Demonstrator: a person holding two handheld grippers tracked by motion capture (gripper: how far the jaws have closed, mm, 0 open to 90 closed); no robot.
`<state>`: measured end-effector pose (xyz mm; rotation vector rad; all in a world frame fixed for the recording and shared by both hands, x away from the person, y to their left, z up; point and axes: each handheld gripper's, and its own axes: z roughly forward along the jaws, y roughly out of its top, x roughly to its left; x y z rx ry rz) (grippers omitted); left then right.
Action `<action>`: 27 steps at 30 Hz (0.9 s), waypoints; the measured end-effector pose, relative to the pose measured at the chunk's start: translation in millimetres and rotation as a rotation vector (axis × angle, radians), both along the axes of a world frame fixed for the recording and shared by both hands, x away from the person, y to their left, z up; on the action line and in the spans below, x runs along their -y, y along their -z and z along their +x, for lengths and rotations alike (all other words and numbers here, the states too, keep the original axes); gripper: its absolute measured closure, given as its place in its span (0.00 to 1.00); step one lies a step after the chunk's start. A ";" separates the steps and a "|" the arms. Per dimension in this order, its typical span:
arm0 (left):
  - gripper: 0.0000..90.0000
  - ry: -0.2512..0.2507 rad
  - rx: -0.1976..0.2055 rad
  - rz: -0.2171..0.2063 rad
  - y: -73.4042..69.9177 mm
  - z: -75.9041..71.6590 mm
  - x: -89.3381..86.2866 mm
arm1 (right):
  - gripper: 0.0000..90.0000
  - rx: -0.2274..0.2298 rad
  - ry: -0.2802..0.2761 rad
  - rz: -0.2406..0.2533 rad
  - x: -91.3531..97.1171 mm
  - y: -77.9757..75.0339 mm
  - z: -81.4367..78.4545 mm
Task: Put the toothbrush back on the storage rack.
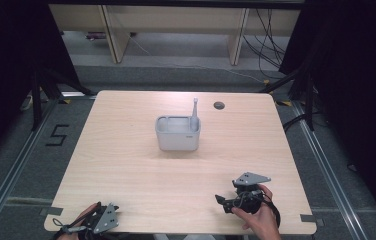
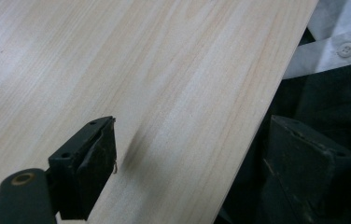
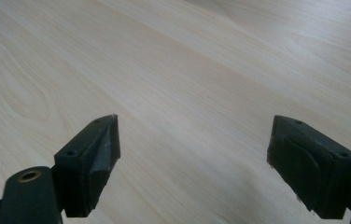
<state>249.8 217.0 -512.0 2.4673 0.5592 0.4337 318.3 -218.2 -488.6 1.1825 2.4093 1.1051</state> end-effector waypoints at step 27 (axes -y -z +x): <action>0.18 0.002 0.002 0.001 -0.2 -0.2 0.1 | 0.19 -0.017 -0.039 -0.084 3.2 8.8 -22.4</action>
